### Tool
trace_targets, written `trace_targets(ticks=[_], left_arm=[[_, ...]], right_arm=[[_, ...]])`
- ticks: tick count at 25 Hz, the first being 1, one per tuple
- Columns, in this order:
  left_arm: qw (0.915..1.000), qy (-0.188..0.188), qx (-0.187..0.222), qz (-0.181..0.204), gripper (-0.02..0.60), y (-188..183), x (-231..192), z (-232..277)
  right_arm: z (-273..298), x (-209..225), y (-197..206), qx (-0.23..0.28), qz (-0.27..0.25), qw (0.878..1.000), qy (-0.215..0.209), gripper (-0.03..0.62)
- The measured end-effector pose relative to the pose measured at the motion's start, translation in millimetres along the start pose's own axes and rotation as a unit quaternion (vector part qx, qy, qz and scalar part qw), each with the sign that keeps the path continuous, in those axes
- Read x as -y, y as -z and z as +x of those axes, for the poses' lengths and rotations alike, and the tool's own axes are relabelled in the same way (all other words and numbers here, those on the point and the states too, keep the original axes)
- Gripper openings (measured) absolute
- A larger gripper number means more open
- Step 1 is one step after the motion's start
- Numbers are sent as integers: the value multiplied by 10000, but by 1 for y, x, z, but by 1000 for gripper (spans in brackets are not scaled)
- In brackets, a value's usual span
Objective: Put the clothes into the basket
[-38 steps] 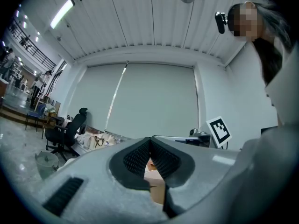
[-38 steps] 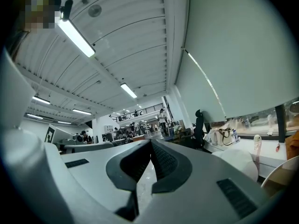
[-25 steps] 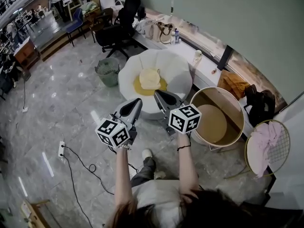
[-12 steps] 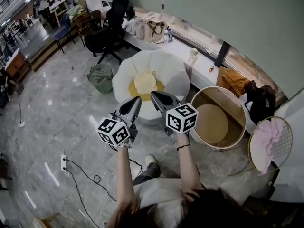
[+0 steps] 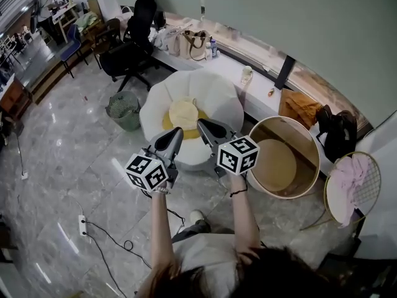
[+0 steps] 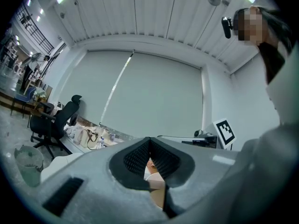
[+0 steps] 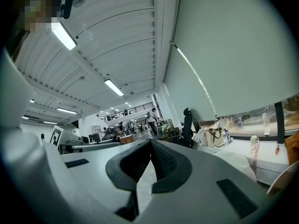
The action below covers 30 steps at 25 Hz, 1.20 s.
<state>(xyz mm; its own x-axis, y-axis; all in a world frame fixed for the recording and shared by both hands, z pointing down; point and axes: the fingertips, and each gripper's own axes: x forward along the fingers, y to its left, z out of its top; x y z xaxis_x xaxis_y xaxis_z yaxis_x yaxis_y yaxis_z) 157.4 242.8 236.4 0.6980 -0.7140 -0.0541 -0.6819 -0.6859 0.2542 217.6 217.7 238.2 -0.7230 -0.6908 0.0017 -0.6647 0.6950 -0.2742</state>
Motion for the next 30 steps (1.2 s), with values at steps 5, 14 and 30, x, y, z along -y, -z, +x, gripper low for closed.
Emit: trace_targets(ticks=[5, 14, 30], left_arm=[[10000, 61, -3, 42, 11, -6, -23, 13], [9999, 97, -62, 13, 11, -6, -61, 16], [9998, -133, -79, -124, 11, -9, -132, 54]], right_arm=[[22, 12, -1, 19, -1, 10000, 41, 9], [62, 19, 4, 63, -11, 9999, 109, 9], [135, 77, -1, -48, 213, 9997, 128, 9]])
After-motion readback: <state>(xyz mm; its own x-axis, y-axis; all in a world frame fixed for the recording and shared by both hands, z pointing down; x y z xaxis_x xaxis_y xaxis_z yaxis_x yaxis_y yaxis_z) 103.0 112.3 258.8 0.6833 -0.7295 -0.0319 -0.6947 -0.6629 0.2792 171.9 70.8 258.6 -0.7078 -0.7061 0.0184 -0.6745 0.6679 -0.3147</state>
